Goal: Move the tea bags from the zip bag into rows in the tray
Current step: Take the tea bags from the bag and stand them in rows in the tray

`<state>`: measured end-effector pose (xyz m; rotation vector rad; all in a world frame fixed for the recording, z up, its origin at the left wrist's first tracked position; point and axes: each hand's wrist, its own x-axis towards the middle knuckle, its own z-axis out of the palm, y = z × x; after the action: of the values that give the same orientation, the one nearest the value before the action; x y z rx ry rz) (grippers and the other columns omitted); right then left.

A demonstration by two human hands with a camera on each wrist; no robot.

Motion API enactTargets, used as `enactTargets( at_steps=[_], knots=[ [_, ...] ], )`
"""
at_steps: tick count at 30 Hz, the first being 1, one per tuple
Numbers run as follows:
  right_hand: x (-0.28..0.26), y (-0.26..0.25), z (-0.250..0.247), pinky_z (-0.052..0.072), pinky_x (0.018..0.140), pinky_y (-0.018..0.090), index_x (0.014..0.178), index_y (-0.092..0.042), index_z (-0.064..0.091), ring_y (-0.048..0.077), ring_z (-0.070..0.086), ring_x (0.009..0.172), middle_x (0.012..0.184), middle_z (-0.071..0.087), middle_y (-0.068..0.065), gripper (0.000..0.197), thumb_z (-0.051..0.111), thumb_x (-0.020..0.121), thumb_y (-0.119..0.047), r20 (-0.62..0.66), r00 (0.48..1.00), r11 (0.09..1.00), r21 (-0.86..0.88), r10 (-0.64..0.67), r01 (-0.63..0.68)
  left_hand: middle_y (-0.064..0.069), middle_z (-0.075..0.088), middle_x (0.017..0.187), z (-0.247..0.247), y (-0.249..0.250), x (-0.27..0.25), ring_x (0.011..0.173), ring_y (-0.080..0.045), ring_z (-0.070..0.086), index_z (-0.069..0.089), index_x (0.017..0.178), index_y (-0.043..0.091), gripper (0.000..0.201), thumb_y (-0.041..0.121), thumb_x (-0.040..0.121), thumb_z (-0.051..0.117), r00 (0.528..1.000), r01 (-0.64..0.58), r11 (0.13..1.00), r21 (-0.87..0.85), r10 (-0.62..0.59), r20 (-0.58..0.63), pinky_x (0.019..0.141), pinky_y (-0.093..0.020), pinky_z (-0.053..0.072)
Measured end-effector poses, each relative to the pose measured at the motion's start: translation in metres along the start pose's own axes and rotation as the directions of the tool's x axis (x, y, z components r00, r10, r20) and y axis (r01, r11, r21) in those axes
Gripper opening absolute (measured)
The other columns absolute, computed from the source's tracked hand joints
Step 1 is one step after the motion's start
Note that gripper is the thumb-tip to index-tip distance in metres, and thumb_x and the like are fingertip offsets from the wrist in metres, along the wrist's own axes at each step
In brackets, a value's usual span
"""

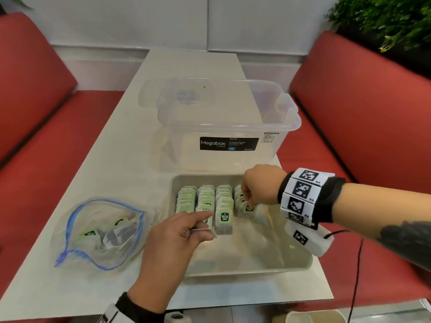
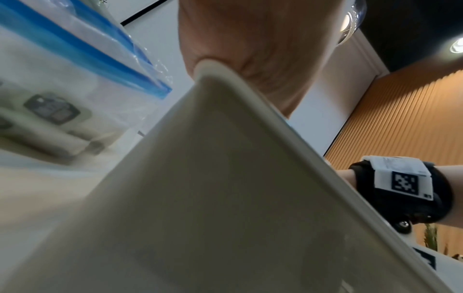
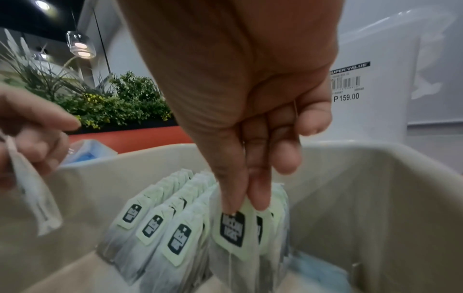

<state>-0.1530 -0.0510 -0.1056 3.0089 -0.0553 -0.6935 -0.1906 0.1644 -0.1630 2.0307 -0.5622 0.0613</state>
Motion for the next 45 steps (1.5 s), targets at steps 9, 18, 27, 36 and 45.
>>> enactTargets(
  at_steps=[9, 18, 27, 36, 45],
  knots=[
    [0.019, -0.013, 0.004, 0.045, 0.066, 0.027, 0.095, -0.015, 0.07, 0.021, 0.063, 0.084, 0.093, 0.069, 0.003, 0.015, 0.067, 0.081, -0.021, 0.039, 0.999, 0.988, -0.153, 0.018, -0.012, 0.026, 0.066, 0.08, -0.002, 0.002, 0.0, 0.078, 0.005, 0.062, 0.071, 0.088, 0.041, 0.034, 0.017, 0.066, 0.081, 0.989, 0.139, 0.99, -0.013, -0.138, 0.056, 0.073, -0.008, 0.045],
    [0.02, -0.017, 0.003, 0.041, 0.062, 0.027, 0.095, -0.015, 0.068, 0.021, 0.056, 0.073, 0.084, 0.062, 0.001, 0.014, 0.062, 0.084, -0.022, 0.049, 0.999, 0.971, -0.237, 0.009, 0.002, 0.016, 0.069, 0.072, -0.003, 0.002, 0.002, 0.076, 0.005, 0.063, 0.074, 0.089, 0.031, 0.033, 0.008, 0.067, 0.08, 0.983, 0.174, 0.981, -0.09, -0.168, 0.07, 0.068, -0.001, 0.042],
    [0.019, -0.017, 0.002, 0.039, 0.06, 0.027, 0.092, -0.014, 0.067, 0.021, 0.054, 0.071, 0.081, 0.059, 0.001, 0.012, 0.061, 0.085, -0.022, 0.027, 1.0, 0.969, -0.246, 0.013, -0.006, 0.011, 0.064, 0.077, -0.002, 0.001, 0.003, 0.08, 0.003, 0.058, 0.064, 0.093, 0.042, 0.054, 0.0, 0.063, 0.081, 0.993, 0.121, 0.988, -0.091, -0.119, 0.025, 0.07, -0.002, 0.042],
    [0.016, -0.011, 0.001, 0.04, 0.061, 0.026, 0.089, -0.014, 0.067, 0.02, 0.055, 0.072, 0.079, 0.058, 0.001, 0.012, 0.067, 0.081, -0.022, 0.013, 1.0, 0.975, -0.219, 0.024, -0.021, 0.02, 0.063, 0.083, -0.002, 0.0, 0.005, 0.089, 0.008, 0.056, 0.054, 0.113, 0.044, 0.056, 0.001, 0.081, 0.067, 0.997, 0.043, 0.999, 0.029, -0.044, 0.057, 0.072, 0.001, 0.041],
    [-0.013, -0.017, -0.027, 0.042, 0.061, 0.024, 0.092, -0.023, 0.063, 0.011, 0.056, 0.075, 0.086, 0.065, -0.008, 0.034, 0.082, 0.066, -0.033, -0.007, 0.971, 0.96, 0.149, -0.237, 0.236, 0.021, 0.061, 0.09, -0.013, 0.014, 0.021, 0.075, 0.007, 0.061, 0.028, 0.119, 0.062, 0.08, 0.0, 0.082, 0.063, 0.987, 0.099, 0.994, 0.037, -0.103, 0.124, 0.071, -0.006, 0.046]
  ],
)
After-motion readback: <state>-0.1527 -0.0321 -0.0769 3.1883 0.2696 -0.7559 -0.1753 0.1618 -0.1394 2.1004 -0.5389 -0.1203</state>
